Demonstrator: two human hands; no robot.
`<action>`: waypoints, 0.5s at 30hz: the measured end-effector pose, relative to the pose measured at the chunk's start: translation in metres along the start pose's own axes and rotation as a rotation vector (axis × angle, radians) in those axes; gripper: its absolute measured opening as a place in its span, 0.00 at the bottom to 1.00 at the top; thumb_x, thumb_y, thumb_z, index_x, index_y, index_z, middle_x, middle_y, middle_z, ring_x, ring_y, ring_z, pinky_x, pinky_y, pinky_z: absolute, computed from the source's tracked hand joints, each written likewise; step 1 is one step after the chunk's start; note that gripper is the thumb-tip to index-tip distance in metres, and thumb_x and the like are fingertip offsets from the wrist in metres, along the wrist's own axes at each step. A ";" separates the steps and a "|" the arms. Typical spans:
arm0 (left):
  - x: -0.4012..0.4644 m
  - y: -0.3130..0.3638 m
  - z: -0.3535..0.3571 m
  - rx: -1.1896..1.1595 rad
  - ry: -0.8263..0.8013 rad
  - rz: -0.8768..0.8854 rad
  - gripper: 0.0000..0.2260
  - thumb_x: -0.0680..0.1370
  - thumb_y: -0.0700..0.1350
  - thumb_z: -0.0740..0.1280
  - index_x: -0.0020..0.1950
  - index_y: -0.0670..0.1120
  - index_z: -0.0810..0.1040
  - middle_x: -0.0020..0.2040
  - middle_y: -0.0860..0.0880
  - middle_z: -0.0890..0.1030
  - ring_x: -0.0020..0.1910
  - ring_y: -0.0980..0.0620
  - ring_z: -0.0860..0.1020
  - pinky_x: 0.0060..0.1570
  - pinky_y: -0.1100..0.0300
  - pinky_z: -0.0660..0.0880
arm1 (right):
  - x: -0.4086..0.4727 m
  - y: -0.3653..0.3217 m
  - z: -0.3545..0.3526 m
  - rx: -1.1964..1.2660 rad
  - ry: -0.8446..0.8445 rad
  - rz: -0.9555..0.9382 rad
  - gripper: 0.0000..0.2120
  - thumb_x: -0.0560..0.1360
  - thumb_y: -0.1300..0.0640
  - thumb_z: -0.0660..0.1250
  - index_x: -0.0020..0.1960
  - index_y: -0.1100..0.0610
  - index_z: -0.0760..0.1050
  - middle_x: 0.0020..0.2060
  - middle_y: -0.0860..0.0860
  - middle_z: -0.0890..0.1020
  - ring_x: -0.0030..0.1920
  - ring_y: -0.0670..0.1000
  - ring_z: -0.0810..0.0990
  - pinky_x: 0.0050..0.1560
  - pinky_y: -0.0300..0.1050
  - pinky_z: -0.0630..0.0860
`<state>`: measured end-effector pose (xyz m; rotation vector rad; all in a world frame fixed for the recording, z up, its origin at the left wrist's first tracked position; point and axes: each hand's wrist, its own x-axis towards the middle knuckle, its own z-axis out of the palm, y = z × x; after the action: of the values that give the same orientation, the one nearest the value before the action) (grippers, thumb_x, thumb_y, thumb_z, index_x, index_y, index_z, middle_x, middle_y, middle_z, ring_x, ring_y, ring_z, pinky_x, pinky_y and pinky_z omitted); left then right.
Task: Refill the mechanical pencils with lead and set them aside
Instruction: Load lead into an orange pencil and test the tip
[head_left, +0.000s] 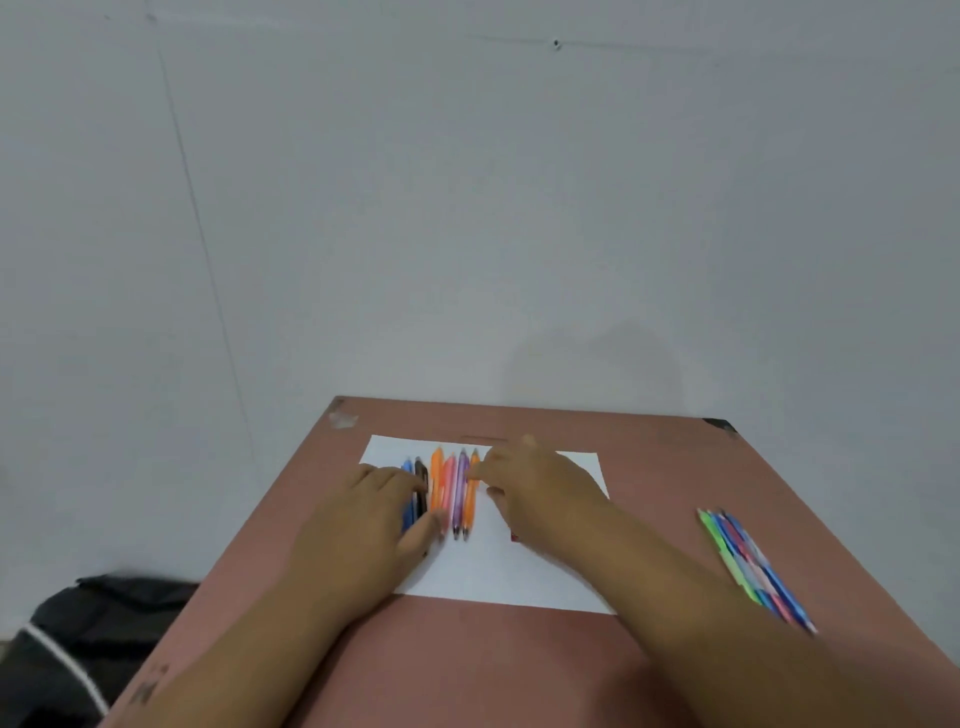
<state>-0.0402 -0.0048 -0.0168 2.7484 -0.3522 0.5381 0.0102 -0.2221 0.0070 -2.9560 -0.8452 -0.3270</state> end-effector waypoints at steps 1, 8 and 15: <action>0.001 0.000 0.000 -0.013 -0.003 -0.013 0.18 0.78 0.65 0.57 0.60 0.58 0.77 0.55 0.62 0.78 0.55 0.60 0.71 0.52 0.61 0.72 | 0.004 -0.001 0.002 -0.005 0.015 -0.015 0.23 0.80 0.63 0.66 0.70 0.43 0.75 0.59 0.45 0.80 0.61 0.53 0.73 0.49 0.48 0.77; 0.004 0.000 -0.001 0.001 -0.014 -0.059 0.17 0.78 0.65 0.57 0.55 0.56 0.77 0.47 0.59 0.78 0.45 0.57 0.74 0.46 0.59 0.74 | 0.007 0.004 0.015 -0.038 0.100 -0.096 0.13 0.79 0.61 0.65 0.57 0.45 0.82 0.48 0.43 0.82 0.51 0.50 0.76 0.41 0.43 0.73; 0.005 0.002 -0.002 0.039 -0.029 -0.071 0.17 0.78 0.65 0.57 0.55 0.57 0.76 0.47 0.58 0.79 0.44 0.58 0.75 0.46 0.59 0.76 | 0.005 0.009 0.012 -0.056 0.116 -0.200 0.11 0.78 0.59 0.71 0.56 0.45 0.82 0.46 0.43 0.81 0.48 0.51 0.74 0.37 0.45 0.75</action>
<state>-0.0365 -0.0072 -0.0127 2.7968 -0.2523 0.4931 0.0211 -0.2261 -0.0031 -2.8724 -1.1363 -0.5347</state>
